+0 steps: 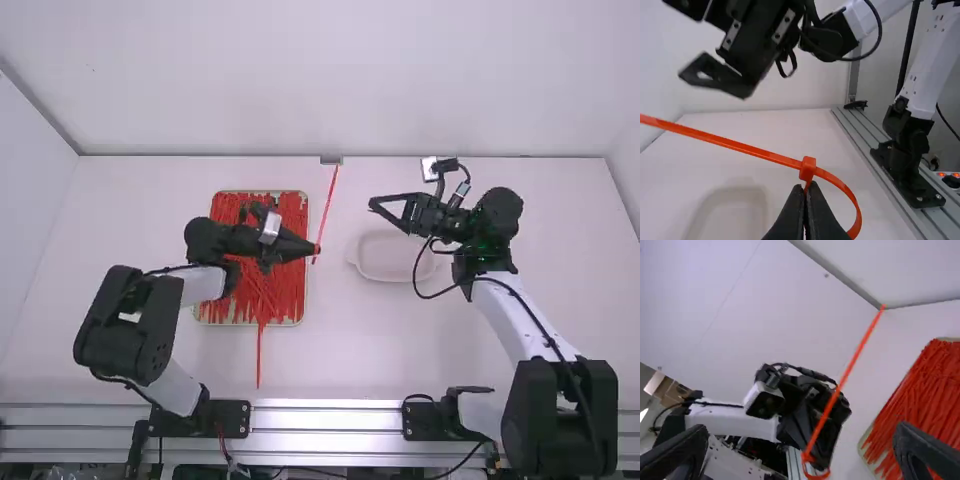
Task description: Fasten the cable tie
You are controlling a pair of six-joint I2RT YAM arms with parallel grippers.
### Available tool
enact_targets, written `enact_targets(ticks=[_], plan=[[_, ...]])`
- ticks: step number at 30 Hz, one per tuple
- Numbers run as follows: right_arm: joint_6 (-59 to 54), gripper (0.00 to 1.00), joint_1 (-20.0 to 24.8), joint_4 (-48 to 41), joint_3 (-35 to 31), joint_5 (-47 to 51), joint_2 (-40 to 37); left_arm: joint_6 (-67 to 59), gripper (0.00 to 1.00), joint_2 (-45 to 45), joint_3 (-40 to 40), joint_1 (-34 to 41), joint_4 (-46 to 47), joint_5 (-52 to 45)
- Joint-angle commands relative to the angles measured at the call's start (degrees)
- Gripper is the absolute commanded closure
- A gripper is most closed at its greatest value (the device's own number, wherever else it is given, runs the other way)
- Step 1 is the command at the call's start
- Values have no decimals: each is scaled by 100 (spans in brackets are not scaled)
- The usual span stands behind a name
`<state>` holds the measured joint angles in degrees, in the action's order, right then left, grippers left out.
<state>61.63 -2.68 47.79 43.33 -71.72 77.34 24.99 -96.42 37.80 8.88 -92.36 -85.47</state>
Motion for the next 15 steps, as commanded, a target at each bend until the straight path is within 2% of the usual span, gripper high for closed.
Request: enact_targets(ticks=[1, 5, 9, 15], plan=[[-743, 2, -125, -240, 157, 76, -94, 188, 98, -22, 310, -35, -37, -46], [-1156, 2, -476, -667, 157, 367, -94, 422, 98, -11, 750, -42, -28, -66], [-1200, 2, -822, -597, 162, 424, -94, 509, 98, -11, 1021, -11, -33, -59], [-1220, 2, -1108, -459, 162, 715, -94, 522, 99, -11, 1217, 11, -37, -31]])
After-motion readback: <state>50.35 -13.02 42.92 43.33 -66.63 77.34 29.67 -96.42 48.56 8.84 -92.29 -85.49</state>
